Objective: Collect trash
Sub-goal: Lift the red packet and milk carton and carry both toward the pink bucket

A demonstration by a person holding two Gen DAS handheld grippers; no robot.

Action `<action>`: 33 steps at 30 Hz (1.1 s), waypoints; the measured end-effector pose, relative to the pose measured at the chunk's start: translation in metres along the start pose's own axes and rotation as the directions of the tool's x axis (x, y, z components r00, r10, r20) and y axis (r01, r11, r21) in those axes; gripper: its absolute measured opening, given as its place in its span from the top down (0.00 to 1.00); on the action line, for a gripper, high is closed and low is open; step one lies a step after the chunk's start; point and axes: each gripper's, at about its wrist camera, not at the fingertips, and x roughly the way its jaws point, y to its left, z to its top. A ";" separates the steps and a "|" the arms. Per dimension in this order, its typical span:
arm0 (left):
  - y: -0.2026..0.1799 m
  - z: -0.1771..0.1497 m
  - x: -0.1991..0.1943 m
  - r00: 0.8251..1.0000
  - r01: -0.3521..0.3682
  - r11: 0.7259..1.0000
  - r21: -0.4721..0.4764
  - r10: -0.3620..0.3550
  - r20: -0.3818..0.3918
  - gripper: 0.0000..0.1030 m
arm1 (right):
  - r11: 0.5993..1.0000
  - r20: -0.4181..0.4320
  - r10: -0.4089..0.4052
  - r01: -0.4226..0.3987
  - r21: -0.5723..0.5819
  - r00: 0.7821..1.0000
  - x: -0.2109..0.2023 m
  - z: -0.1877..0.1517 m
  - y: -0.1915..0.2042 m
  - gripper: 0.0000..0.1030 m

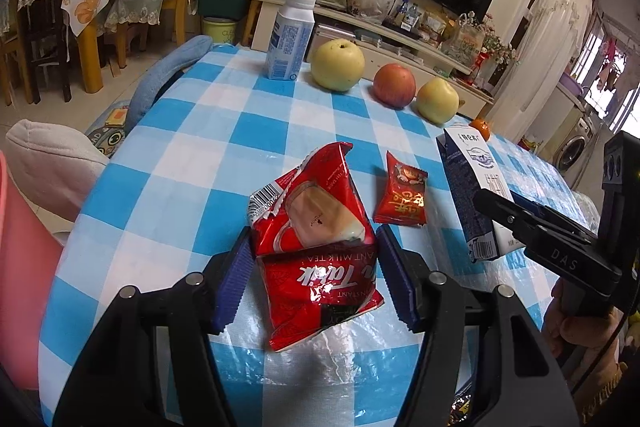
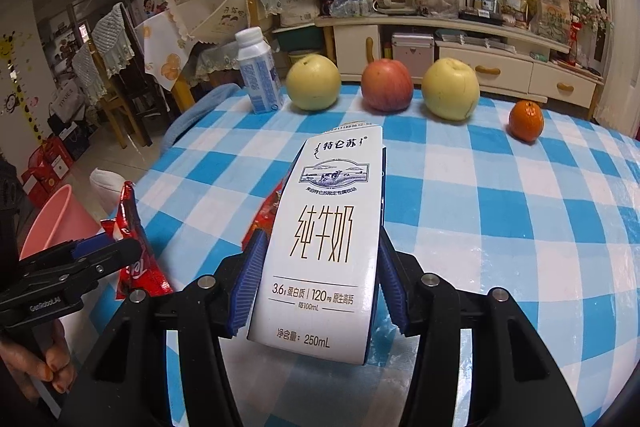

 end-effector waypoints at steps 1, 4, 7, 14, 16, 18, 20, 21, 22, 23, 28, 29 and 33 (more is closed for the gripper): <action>0.001 0.001 -0.003 1.000 0.002 1.000 -0.003 -0.002 0.007 0.40 | 1.000 0.007 0.005 -0.005 -0.007 1.000 -0.003 0.001 0.003 0.47; 0.004 0.004 -0.011 0.999 0.012 1.000 -0.010 -0.011 0.035 0.40 | 1.000 0.025 0.019 -0.018 -0.021 1.000 -0.012 0.002 0.010 0.47; 0.005 0.006 -0.020 0.998 0.020 1.000 -0.015 -0.019 0.061 0.40 | 0.999 0.035 0.034 -0.033 -0.027 0.999 -0.017 0.003 0.016 0.47; 0.018 0.012 -0.040 0.993 0.021 0.999 -0.042 -0.016 0.117 0.40 | 0.990 0.066 0.136 -0.137 0.009 0.988 -0.036 0.007 0.034 0.47; 0.023 0.013 -0.046 0.991 0.021 0.998 -0.055 -0.013 0.132 0.40 | 0.986 0.070 0.167 -0.168 0.017 0.983 -0.040 0.009 0.041 0.47; 0.028 0.014 -0.053 0.989 0.016 0.997 -0.072 -0.005 0.151 0.40 | 0.981 0.074 0.191 -0.192 0.020 0.979 -0.044 0.009 0.050 0.47; 0.035 0.016 -0.058 0.986 0.014 0.996 -0.088 0.001 0.165 0.40 | 0.976 0.075 0.217 -0.219 0.018 0.973 -0.046 0.011 0.062 0.47; 0.039 0.016 -0.061 0.985 0.012 0.995 -0.095 0.005 0.173 0.40 | 0.974 0.074 0.225 -0.227 0.016 0.971 -0.046 0.011 0.067 0.47; 0.044 0.017 -0.066 0.983 0.005 0.994 -0.106 0.015 0.184 0.40 | 0.971 0.073 0.239 -0.240 0.015 0.968 -0.046 0.012 0.074 0.47; 0.048 0.018 -0.070 0.981 0.000 0.993 -0.117 0.023 0.194 0.40 | 0.967 0.071 0.252 -0.254 0.014 0.965 -0.046 0.012 0.081 0.47; 0.079 0.022 -0.093 0.970 -0.032 0.983 -0.182 0.075 0.230 0.40 | 0.946 0.050 0.322 -0.321 -0.038 0.945 -0.046 0.012 0.130 0.47; 0.089 0.022 -0.099 0.967 -0.039 0.978 -0.203 0.089 0.240 0.40 | 0.941 0.046 0.336 -0.334 -0.052 0.941 -0.046 0.012 0.142 0.47; 0.127 0.019 -0.127 0.945 -0.085 0.951 -0.298 0.172 0.278 0.40 | 0.913 0.044 0.405 -0.401 -0.074 0.913 -0.044 0.016 0.190 0.47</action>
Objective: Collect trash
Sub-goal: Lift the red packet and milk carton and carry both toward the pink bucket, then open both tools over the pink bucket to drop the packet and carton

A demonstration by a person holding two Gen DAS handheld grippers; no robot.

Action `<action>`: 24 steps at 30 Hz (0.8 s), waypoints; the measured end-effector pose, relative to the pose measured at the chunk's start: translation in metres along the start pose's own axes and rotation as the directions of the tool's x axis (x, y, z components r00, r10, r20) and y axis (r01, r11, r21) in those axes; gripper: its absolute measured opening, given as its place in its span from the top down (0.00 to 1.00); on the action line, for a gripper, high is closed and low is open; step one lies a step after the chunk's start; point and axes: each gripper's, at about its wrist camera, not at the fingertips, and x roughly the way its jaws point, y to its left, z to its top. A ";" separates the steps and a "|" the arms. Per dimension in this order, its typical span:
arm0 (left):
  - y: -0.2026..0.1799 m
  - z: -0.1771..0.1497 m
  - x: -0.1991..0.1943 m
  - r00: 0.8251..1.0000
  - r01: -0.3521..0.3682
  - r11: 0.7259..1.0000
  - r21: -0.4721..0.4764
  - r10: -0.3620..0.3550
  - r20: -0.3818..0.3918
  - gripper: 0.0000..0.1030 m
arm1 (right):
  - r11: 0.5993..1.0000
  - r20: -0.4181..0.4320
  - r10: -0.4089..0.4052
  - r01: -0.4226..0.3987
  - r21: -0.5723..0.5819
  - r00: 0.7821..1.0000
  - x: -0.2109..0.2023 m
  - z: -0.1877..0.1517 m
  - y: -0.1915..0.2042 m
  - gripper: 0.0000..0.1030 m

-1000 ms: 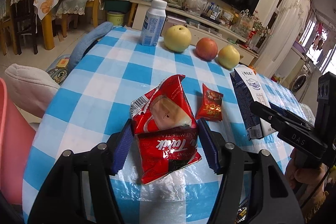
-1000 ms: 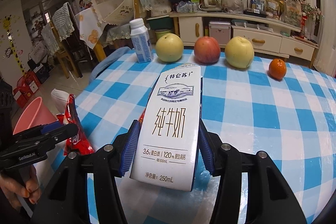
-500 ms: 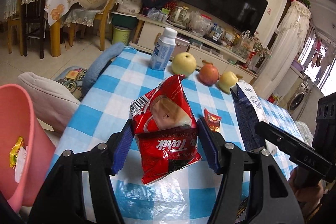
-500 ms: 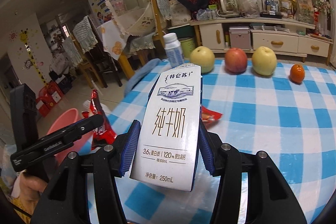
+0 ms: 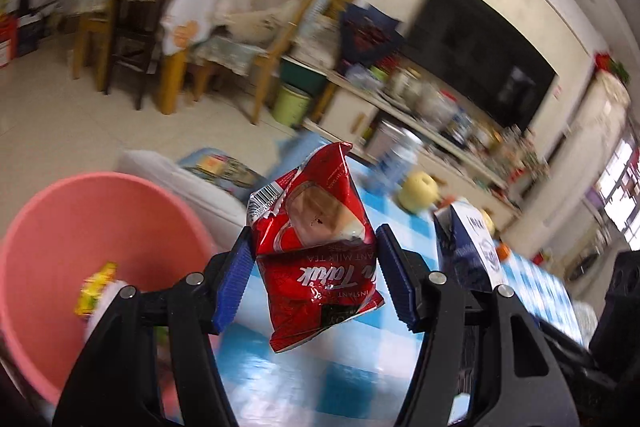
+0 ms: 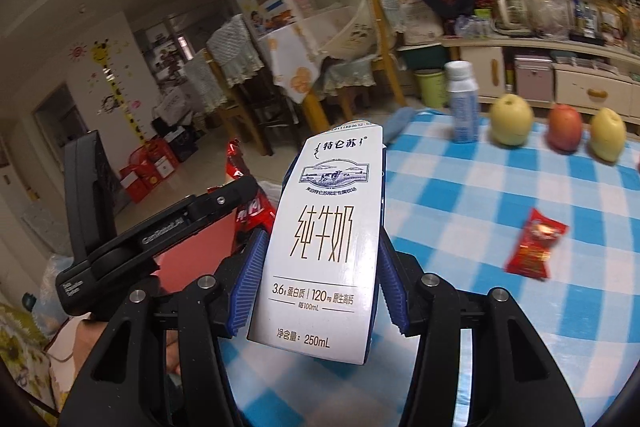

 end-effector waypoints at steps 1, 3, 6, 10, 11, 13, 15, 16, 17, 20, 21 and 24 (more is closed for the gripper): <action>0.010 0.003 -0.005 1.000 -0.024 0.999 -0.021 0.025 0.015 0.40 | 1.000 -0.005 0.020 -0.020 -0.013 1.000 0.008 0.002 0.013 0.47; 0.026 0.008 -0.013 0.996 -0.073 0.996 -0.051 0.075 0.038 0.40 | 0.998 -0.014 0.048 -0.049 -0.032 0.999 0.021 0.005 0.034 0.47; 0.054 0.014 -0.021 0.987 -0.144 0.983 -0.117 0.151 0.056 0.40 | 0.995 -0.033 0.088 -0.090 -0.053 0.996 0.042 0.011 0.062 0.47; 0.086 0.019 -0.025 0.976 -0.204 0.959 -0.197 0.215 0.036 0.40 | 0.987 -0.064 0.124 -0.130 -0.100 0.990 0.073 0.014 0.103 0.47; 0.092 0.020 -0.025 0.974 -0.213 0.953 -0.216 0.225 0.032 0.40 | 0.985 -0.070 0.128 -0.135 -0.108 0.989 0.080 0.014 0.110 0.47; 0.108 0.022 -0.027 0.969 -0.232 0.938 -0.258 0.247 0.027 0.40 | 0.983 -0.080 0.130 -0.139 -0.118 0.988 0.093 0.013 0.120 0.47; 0.119 0.022 -0.029 0.966 -0.243 0.926 -0.288 0.259 0.017 0.39 | 0.982 -0.087 0.132 -0.142 -0.124 0.987 0.106 0.012 0.130 0.47; 0.125 0.022 -0.029 0.963 -0.254 0.916 -0.309 0.269 0.008 0.39 | 0.982 -0.091 0.131 -0.142 -0.126 0.987 0.113 0.012 0.132 0.47; 0.129 0.022 -0.029 0.960 -0.264 0.909 -0.321 0.280 0.003 0.39 | 0.981 -0.099 0.133 -0.145 -0.127 0.986 0.119 0.011 0.133 0.46; 0.138 0.023 -0.029 0.946 -0.304 0.893 -0.333 0.324 0.007 0.37 | 0.981 -0.141 0.128 -0.146 -0.128 0.982 0.140 0.004 0.134 0.43; 0.139 0.025 -0.030 0.940 -0.316 0.889 -0.330 0.340 0.015 0.30 | 0.983 -0.151 0.112 -0.132 -0.127 0.982 0.145 0.002 0.132 0.36; 0.138 0.024 -0.034 0.929 -0.340 0.887 -0.313 0.368 0.034 0.23 | 0.990 -0.144 0.098 -0.111 -0.086 0.985 0.146 -0.003 0.122 0.27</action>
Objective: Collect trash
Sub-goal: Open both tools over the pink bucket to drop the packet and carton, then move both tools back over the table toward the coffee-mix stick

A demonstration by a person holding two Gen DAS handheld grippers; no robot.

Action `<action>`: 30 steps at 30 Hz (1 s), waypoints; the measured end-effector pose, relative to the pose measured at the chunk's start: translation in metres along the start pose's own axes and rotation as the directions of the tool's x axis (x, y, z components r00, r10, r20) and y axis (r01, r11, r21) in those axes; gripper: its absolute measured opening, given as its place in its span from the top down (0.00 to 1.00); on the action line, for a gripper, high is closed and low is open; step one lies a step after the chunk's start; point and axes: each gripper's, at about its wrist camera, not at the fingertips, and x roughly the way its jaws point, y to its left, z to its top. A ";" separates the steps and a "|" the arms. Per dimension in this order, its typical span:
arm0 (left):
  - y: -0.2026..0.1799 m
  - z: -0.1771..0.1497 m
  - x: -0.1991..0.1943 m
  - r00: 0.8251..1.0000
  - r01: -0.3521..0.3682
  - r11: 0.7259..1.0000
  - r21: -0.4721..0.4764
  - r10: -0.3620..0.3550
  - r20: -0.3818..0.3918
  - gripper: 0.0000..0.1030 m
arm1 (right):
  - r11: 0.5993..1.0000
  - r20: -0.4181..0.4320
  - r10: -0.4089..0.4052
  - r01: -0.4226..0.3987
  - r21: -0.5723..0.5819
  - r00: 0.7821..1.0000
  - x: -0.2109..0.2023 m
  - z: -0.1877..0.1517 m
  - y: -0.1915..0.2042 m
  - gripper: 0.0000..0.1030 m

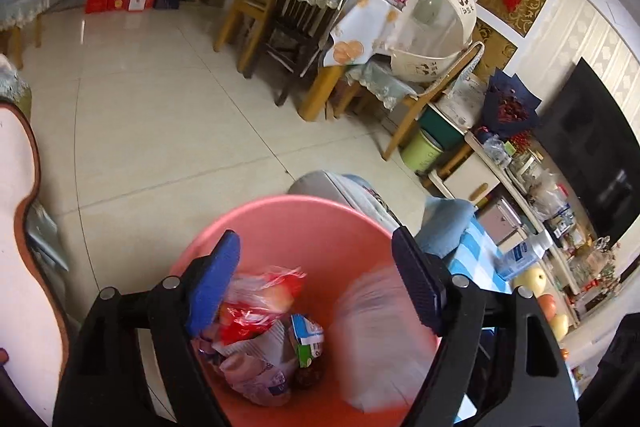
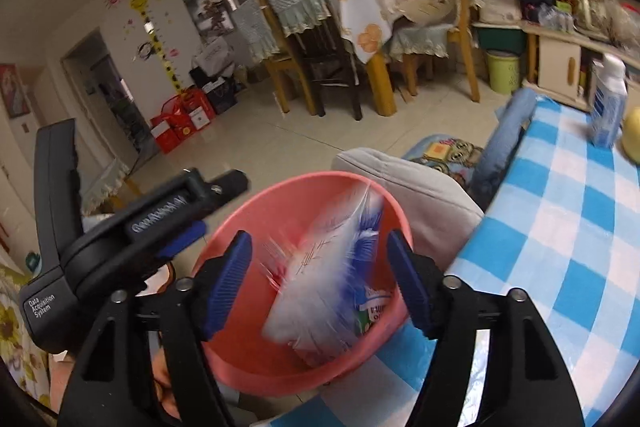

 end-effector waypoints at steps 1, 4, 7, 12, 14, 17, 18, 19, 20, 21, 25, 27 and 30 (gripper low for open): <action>-0.004 0.000 0.000 1.000 0.004 1.000 0.009 -0.004 0.004 0.20 | 1.000 0.008 -0.007 0.007 0.011 1.000 -0.003 -0.002 -0.004 0.25; -0.011 -0.002 -0.001 1.000 0.025 0.999 0.031 -0.026 0.015 0.18 | 0.998 0.039 -0.054 0.053 0.031 0.998 -0.019 -0.006 -0.015 0.21; -0.019 -0.008 -0.007 0.998 0.044 0.996 0.075 -0.047 0.041 0.17 | 0.994 0.052 -0.101 0.099 0.040 0.994 -0.037 -0.015 -0.026 0.17; -0.040 -0.020 -0.014 0.989 0.113 0.981 0.157 -0.126 0.078 0.14 | 0.984 0.060 -0.175 0.173 0.044 0.983 -0.064 -0.029 -0.040 0.14; -0.049 -0.024 -0.016 0.985 0.130 0.974 0.186 -0.148 0.087 0.13 | 0.979 0.059 -0.201 0.198 0.042 0.978 -0.073 -0.036 -0.045 0.14; -0.062 -0.033 -0.017 0.980 0.163 0.960 0.228 -0.184 0.073 0.13 | 0.973 0.063 -0.230 0.228 0.034 0.971 -0.087 -0.045 -0.051 0.14; -0.066 -0.036 -0.017 0.980 0.166 0.957 0.240 -0.187 0.067 0.13 | 0.971 0.064 -0.239 0.237 0.031 0.969 -0.090 -0.048 -0.052 0.14; -0.071 -0.039 -0.017 0.980 0.168 0.952 0.258 -0.189 0.059 0.13 | 0.969 0.065 -0.246 0.245 0.029 0.967 -0.094 -0.051 -0.054 0.14; -0.075 -0.042 -0.016 0.980 0.171 0.947 0.273 -0.192 0.051 0.13 | 0.968 0.068 -0.252 0.251 0.028 0.965 -0.098 -0.054 -0.055 0.14; -0.079 -0.046 -0.016 0.979 0.177 0.941 0.288 -0.197 0.042 0.13 | 0.965 0.071 -0.261 0.260 0.027 0.963 -0.102 -0.057 -0.056 0.14; -0.095 -0.056 -0.017 0.977 0.200 0.920 0.337 -0.214 0.004 0.13 | 0.957 0.076 -0.289 0.288 0.019 0.954 -0.115 -0.065 -0.057 0.13; -0.101 -0.061 -0.019 0.974 0.217 0.909 0.355 -0.226 -0.018 0.13 | 0.953 0.079 -0.304 0.304 0.018 0.949 -0.123 -0.070 -0.058 0.11; -0.109 -0.069 -0.023 0.968 0.244 0.890 0.385 -0.247 -0.042 0.13 | 0.944 0.080 -0.329 0.328 0.022 0.941 -0.132 -0.074 -0.062 0.10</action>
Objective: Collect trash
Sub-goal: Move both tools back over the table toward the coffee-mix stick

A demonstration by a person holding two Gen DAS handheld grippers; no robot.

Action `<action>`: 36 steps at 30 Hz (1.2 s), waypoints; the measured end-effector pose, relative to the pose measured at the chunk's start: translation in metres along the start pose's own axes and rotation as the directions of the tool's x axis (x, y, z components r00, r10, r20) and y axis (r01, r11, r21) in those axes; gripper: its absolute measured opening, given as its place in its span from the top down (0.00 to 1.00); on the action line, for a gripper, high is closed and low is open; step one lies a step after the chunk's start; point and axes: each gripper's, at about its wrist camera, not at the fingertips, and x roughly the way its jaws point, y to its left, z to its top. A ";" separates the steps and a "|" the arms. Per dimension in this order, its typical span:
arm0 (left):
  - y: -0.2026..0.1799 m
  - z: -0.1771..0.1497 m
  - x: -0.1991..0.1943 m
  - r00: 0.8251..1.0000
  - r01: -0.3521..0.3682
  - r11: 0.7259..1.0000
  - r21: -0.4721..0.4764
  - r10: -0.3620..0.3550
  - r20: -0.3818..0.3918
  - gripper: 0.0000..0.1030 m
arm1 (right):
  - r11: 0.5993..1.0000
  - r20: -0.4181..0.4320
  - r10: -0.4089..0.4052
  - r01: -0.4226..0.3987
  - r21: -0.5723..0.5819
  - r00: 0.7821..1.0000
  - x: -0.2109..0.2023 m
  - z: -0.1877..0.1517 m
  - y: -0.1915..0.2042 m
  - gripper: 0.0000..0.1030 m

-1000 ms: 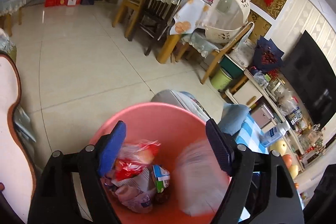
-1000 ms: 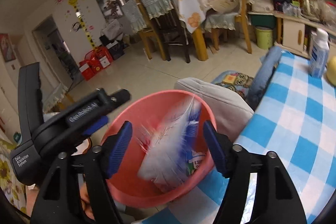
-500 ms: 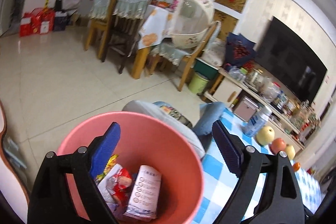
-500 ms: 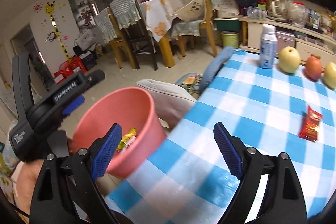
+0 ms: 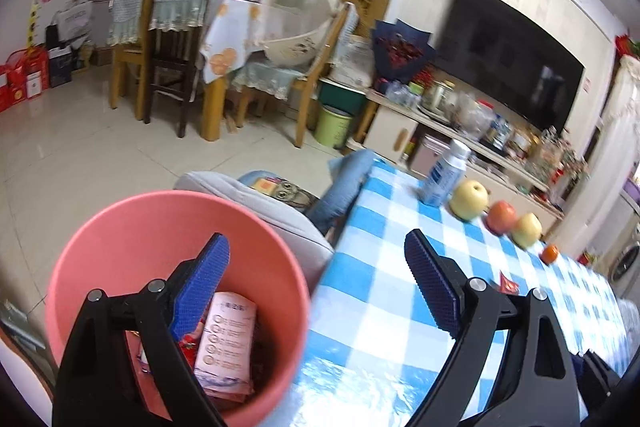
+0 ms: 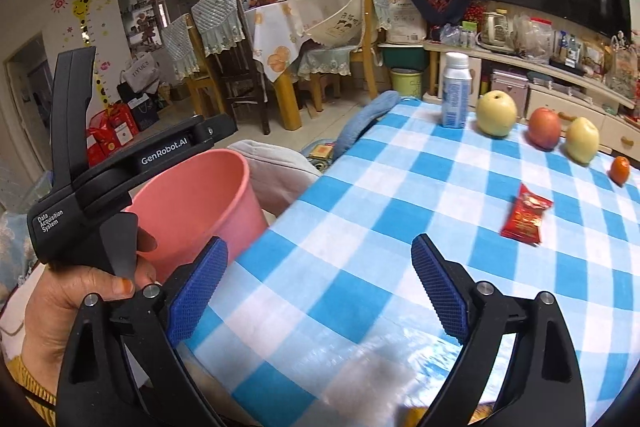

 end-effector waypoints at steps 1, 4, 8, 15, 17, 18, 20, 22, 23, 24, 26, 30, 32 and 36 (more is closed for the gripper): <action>-0.004 -0.002 -0.001 1.000 0.006 1.000 0.009 -0.006 -0.005 0.13 | 1.000 0.002 -0.006 0.006 0.008 1.000 -0.003 -0.002 -0.003 0.09; -0.018 -0.008 -0.001 0.998 0.041 0.998 0.042 -0.039 -0.040 0.13 | 1.000 0.004 -0.009 0.009 0.030 1.000 -0.013 -0.005 -0.010 0.09; -0.040 -0.018 -0.001 0.993 0.093 0.990 0.101 -0.085 -0.082 0.13 | 0.999 0.025 -0.035 0.034 0.039 0.999 -0.030 -0.010 -0.019 0.09; -0.075 -0.033 -0.008 0.982 0.172 0.967 0.188 -0.154 -0.110 0.13 | 0.994 0.050 -0.085 0.081 0.070 0.995 -0.060 -0.021 -0.043 0.09; -0.085 -0.038 -0.010 0.978 0.195 0.958 0.212 -0.172 -0.121 0.13 | 0.992 0.054 -0.099 0.094 0.085 0.994 -0.067 -0.024 -0.050 0.09; -0.090 -0.041 -0.011 0.977 0.199 0.953 0.228 -0.174 -0.124 0.13 | 0.990 0.057 -0.107 0.101 0.096 0.993 -0.072 -0.025 -0.056 0.09; -0.101 -0.046 -0.013 0.975 0.208 0.942 0.263 -0.179 -0.129 0.13 | 0.988 0.059 -0.118 0.111 0.111 0.991 -0.078 -0.028 -0.064 0.09; -0.109 -0.051 -0.016 0.973 0.219 0.933 0.285 -0.188 -0.132 0.13 | 0.984 0.057 -0.132 0.125 0.124 0.990 -0.084 -0.031 -0.071 0.09; -0.113 -0.053 -0.016 0.973 0.222 0.930 0.293 -0.190 -0.134 0.13 | 0.983 0.056 -0.136 0.128 0.132 0.989 -0.087 -0.032 -0.074 0.09; -0.116 -0.055 -0.018 0.972 0.226 0.926 0.301 -0.193 -0.136 0.13 | 0.982 0.056 -0.138 0.129 0.139 0.989 -0.090 -0.034 -0.078 0.09; -0.123 -0.059 -0.020 0.970 0.235 0.920 0.313 -0.200 -0.139 0.13 | 0.979 0.057 -0.147 0.138 0.149 0.987 -0.095 -0.037 -0.082 0.09; -0.138 -0.070 -0.026 0.964 0.258 0.901 0.350 -0.215 -0.156 0.13 | 0.974 0.055 -0.162 0.150 0.171 0.985 -0.106 -0.044 -0.094 0.09; -0.145 -0.076 -0.030 0.962 0.265 0.889 0.374 -0.219 -0.161 0.13 | 0.971 0.057 -0.167 0.155 0.180 0.984 -0.112 -0.047 -0.099 0.09; -0.162 -0.091 -0.038 0.954 0.296 0.850 0.436 -0.238 -0.182 0.13 | 0.966 0.063 -0.182 0.166 0.198 0.981 -0.124 -0.054 -0.109 0.09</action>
